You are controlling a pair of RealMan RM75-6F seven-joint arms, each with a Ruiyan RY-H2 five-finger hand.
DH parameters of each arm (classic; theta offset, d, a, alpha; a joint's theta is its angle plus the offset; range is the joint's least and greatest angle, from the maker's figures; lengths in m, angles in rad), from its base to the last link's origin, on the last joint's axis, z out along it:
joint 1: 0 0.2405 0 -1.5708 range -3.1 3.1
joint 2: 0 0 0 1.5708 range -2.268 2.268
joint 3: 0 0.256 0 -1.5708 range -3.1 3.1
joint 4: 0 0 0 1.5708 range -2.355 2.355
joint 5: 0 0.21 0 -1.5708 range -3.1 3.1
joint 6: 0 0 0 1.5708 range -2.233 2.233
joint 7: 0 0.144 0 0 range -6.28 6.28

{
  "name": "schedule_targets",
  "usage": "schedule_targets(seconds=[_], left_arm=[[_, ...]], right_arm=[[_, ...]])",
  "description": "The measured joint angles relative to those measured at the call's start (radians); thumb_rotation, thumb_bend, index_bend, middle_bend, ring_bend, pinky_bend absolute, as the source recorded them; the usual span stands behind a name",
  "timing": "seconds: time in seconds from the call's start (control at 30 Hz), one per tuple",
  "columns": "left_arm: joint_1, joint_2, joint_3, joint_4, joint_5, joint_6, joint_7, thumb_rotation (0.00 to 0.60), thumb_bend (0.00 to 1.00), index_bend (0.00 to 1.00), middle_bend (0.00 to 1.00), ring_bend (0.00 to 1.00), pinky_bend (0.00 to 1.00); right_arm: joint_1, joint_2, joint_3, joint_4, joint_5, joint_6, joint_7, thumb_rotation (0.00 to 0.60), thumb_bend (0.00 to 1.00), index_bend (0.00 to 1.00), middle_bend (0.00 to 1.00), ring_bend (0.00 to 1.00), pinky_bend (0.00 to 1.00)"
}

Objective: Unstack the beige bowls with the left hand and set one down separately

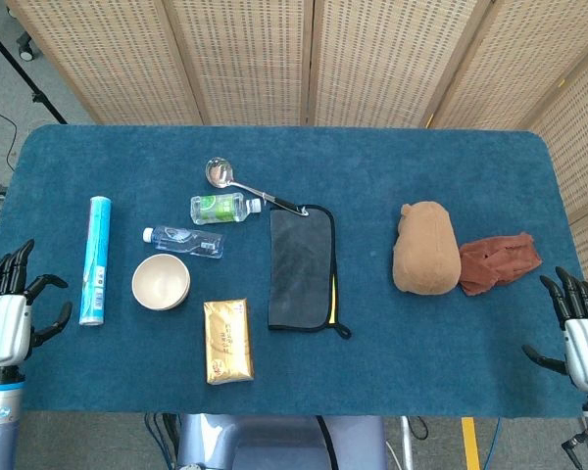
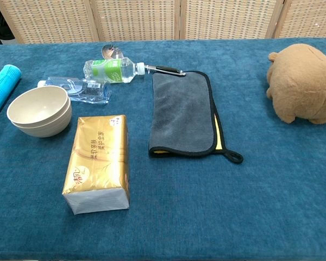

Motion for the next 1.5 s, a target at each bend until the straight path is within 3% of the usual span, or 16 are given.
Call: schedule_targets(seconds=[1.13, 1.37, 1.5], left_arm=[[-0.014, 0.010, 0.013, -0.032, -0.016, -0.061, 0.009, 0.600, 0.33, 0.49, 0.04, 0.00, 0.00], [-0.068, 0.066, -0.002, -0.080, -0.103, -0.222, 0.035, 0.600, 0.33, 0.48, 0.04, 0.00, 0.00], [-0.137, 0.108, -0.039, -0.107, -0.180, -0.317, 0.117, 0.600, 0.33, 0.47, 0.03, 0.00, 0.00]], right_arm=[[-0.001, 0.001, -0.015, -0.013, -0.010, -0.012, -0.012, 0.600, 0.10, 0.08, 0.00, 0.00, 0.05], [0.002, 0.002, -0.017, -0.016, -0.011, -0.020, -0.014, 0.600, 0.10, 0.08, 0.00, 0.00, 0.05], [0.005, -0.002, -0.019, -0.017, -0.012, -0.025, -0.022, 0.600, 0.10, 0.08, 0.00, 0.00, 0.05]])
